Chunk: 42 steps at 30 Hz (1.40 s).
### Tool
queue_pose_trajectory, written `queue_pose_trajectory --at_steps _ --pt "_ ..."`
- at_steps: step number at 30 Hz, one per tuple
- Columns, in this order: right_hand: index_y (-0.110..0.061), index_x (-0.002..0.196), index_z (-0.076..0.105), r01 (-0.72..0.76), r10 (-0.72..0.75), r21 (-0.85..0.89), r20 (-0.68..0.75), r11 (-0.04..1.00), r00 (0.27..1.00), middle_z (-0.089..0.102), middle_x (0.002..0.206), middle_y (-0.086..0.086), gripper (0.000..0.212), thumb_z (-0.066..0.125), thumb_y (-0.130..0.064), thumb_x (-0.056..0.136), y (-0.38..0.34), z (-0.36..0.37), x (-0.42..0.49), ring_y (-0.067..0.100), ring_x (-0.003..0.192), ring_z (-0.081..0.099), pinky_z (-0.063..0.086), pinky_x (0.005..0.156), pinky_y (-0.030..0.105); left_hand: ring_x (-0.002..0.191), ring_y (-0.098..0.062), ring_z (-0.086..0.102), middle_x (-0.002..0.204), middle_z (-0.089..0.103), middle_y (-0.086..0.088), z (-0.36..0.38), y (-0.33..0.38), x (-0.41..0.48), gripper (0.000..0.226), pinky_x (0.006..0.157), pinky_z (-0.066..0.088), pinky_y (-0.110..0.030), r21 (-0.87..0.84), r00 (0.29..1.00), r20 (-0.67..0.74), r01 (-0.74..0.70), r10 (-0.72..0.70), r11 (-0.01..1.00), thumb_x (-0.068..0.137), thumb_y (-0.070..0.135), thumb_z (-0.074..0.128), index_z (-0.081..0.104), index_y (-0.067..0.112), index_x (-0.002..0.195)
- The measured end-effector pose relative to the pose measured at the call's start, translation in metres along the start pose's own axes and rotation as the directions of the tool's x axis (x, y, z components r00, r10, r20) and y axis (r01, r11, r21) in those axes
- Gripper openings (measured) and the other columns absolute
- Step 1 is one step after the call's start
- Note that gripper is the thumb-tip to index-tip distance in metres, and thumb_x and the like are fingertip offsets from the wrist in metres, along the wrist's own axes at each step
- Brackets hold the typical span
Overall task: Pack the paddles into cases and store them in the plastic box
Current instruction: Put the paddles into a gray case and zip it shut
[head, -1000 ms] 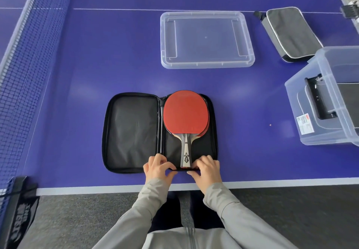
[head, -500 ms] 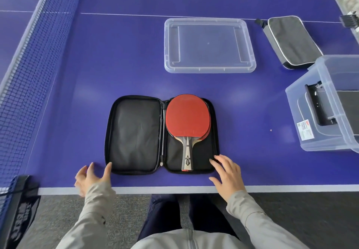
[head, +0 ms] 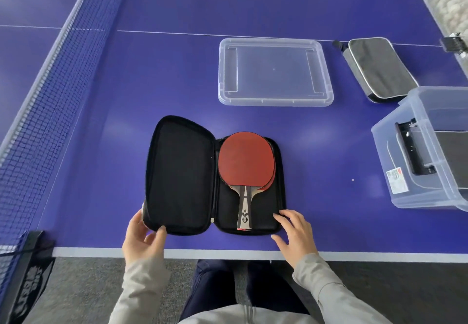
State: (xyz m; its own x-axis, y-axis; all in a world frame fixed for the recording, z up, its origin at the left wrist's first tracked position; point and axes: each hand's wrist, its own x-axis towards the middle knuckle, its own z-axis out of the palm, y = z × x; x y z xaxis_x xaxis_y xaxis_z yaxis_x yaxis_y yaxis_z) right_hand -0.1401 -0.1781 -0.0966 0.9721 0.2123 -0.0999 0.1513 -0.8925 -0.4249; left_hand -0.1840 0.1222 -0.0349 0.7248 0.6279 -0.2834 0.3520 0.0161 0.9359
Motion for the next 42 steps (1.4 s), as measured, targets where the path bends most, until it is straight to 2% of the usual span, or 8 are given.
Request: queue_pose_trajectory --at_steps 5,10,16,19,22,27,30,42 --pt "-0.013 0.108 0.066 -0.068 0.174 0.444 -0.203 0.893 0.964 0.059 0.112 -0.002 0.027 0.070 -0.006 0.082 -0.029 -0.029 0.025 0.020 0.110 0.055 0.040 0.094 0.031 0.082 -0.003 0.058 0.102 0.062 0.016 0.048 0.027 -0.034 0.053 0.072 0.048 -0.014 0.223 0.870 0.288 -0.468 0.401 0.855 0.065 0.002 0.059 0.059 0.030 0.110" --pt "-0.027 0.095 0.063 -0.232 0.368 0.824 0.031 0.517 0.929 0.059 0.111 -0.003 0.009 0.054 -0.023 0.094 -0.063 -0.059 0.061 0.005 0.106 0.056 0.041 0.093 0.019 0.091 -0.012 0.054 0.105 0.065 0.003 0.099 0.020 -0.055 0.053 0.074 0.052 -0.026 0.250 0.601 0.564 -0.778 0.566 0.577 0.064 0.010 0.060 0.065 0.013 0.116" --pt "-0.008 0.104 0.061 -0.307 0.391 0.669 0.026 0.677 0.920 0.055 0.104 0.000 0.025 0.070 -0.017 0.083 -0.053 -0.058 0.077 0.010 0.091 0.052 0.035 0.076 0.013 0.087 -0.017 0.062 0.105 0.066 0.004 0.119 0.009 -0.049 0.052 0.070 0.054 -0.033 0.272 0.524 0.667 -0.833 0.530 0.482 0.064 0.027 0.074 0.066 0.018 0.115" --pt "-0.006 0.105 0.062 -0.366 0.443 0.636 0.044 0.679 0.896 0.053 0.112 0.002 0.025 0.070 -0.013 0.081 -0.039 -0.052 0.078 0.011 0.095 0.050 0.035 0.080 0.015 0.107 -0.016 0.055 0.118 0.061 0.001 0.112 0.007 -0.029 0.064 0.090 0.043 -0.033 0.357 0.775 0.512 -0.584 0.370 0.729 0.068 0.055 0.066 0.064 0.015 0.118" --pt "-0.005 0.109 0.060 -0.482 0.510 0.603 0.140 0.636 0.849 0.051 0.116 0.005 0.028 0.067 -0.017 0.084 -0.025 -0.042 0.076 0.014 0.096 0.050 0.037 0.084 0.021 0.125 -0.020 0.043 0.134 0.046 -0.002 0.107 0.004 0.010 0.073 0.106 0.037 -0.042 0.422 0.959 0.279 -0.085 -0.041 0.902 0.075 0.050 0.070 0.047 0.016 0.136" --pt "-0.006 0.118 0.052 -0.580 0.605 0.661 0.231 0.477 0.762 0.056 0.119 0.012 0.036 0.066 -0.013 0.085 -0.015 -0.029 0.072 0.021 0.102 0.055 0.042 0.091 0.028 0.100 -0.022 0.059 0.129 0.050 0.003 0.126 0.008 0.056 0.079 0.074 0.051 -0.033 0.243 0.848 0.281 0.391 -0.450 0.888 0.079 0.039 0.073 0.030 0.024 0.144" --pt "-0.013 0.134 0.041 -0.540 0.573 0.688 0.217 0.485 0.790 0.052 0.116 0.006 0.052 0.061 -0.006 0.087 -0.015 -0.027 0.072 0.016 0.097 0.053 0.040 0.085 0.025 0.103 -0.026 0.059 0.120 0.055 0.001 0.142 0.006 0.072 0.073 0.084 0.050 -0.040 0.289 0.804 0.310 0.429 -0.508 0.856 0.078 0.042 0.073 0.038 0.021 0.138" --pt "-0.023 0.138 0.044 -0.612 0.572 0.533 0.264 0.584 0.776 0.054 0.129 0.010 0.048 0.046 -0.004 0.094 0.009 -0.023 0.075 0.027 0.113 0.053 0.041 0.102 0.036 0.083 -0.029 0.068 0.098 0.068 -0.014 0.163 0.003 0.073 0.041 0.069 0.057 -0.037 0.300 0.719 0.436 0.452 -0.542 0.840 0.065 0.019 0.085 0.058 0.010 0.094"
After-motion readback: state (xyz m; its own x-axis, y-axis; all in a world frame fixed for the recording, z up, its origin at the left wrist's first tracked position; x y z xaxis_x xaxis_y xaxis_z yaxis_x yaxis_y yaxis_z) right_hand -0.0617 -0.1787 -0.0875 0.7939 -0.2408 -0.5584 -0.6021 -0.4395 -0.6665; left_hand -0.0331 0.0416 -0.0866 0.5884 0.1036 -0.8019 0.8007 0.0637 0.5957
